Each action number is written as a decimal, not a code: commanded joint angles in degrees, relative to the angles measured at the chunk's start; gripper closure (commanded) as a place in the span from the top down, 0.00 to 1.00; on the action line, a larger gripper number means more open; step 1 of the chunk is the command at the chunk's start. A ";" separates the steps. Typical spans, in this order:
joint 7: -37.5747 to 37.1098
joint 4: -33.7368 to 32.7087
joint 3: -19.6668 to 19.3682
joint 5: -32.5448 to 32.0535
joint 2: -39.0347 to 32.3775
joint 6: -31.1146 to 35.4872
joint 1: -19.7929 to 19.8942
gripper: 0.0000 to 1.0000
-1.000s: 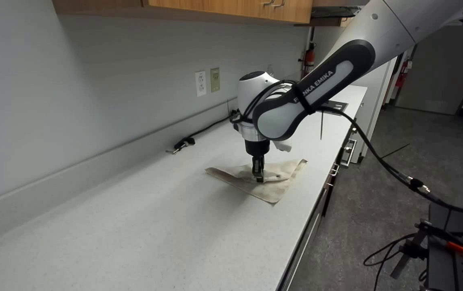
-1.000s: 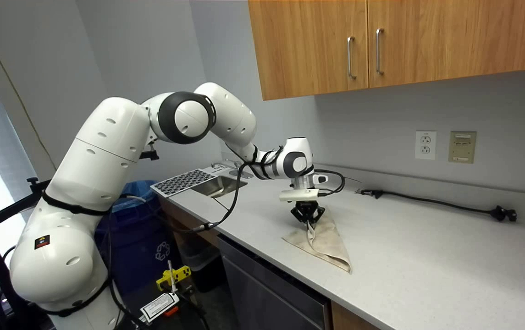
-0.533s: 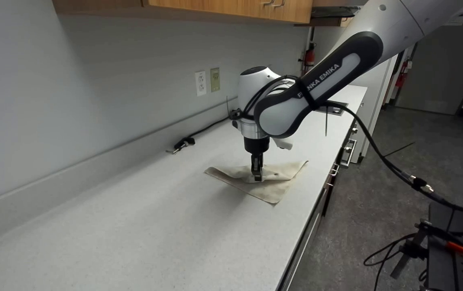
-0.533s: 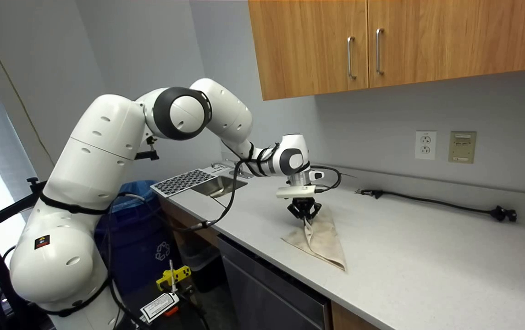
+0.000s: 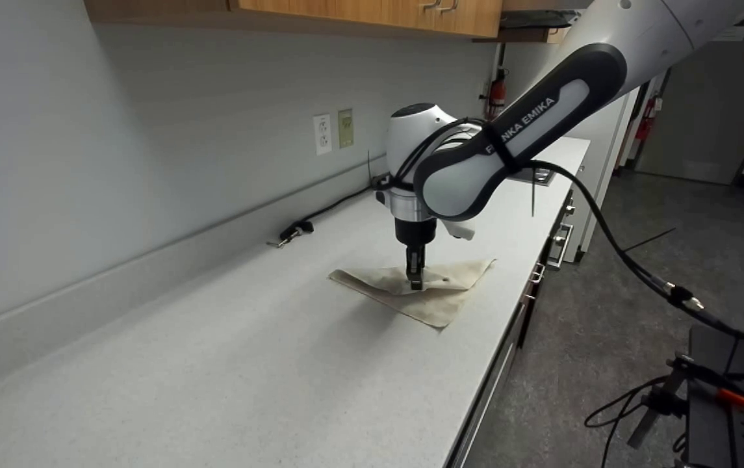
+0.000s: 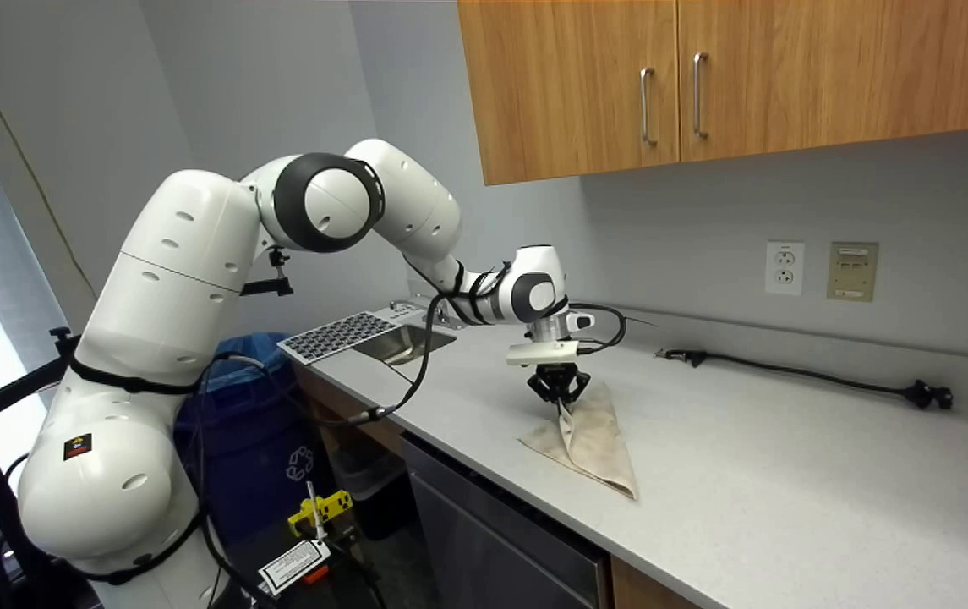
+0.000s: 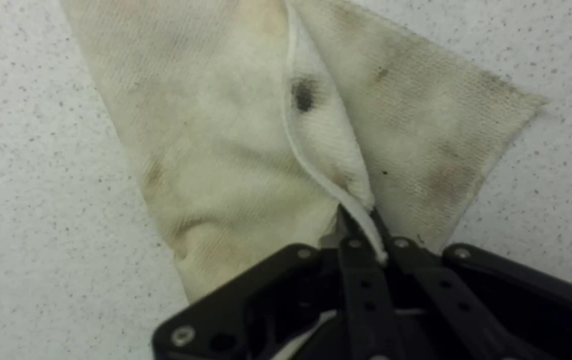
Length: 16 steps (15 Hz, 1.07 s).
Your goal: Fold the cloth into a triangle
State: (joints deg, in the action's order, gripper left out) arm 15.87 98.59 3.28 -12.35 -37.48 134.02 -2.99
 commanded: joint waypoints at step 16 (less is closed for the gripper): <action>1.60 4.80 0.64 0.65 3.21 3.00 0.87 0.59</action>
State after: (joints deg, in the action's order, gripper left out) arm 16.47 101.13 3.53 -11.90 -36.25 136.37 -2.76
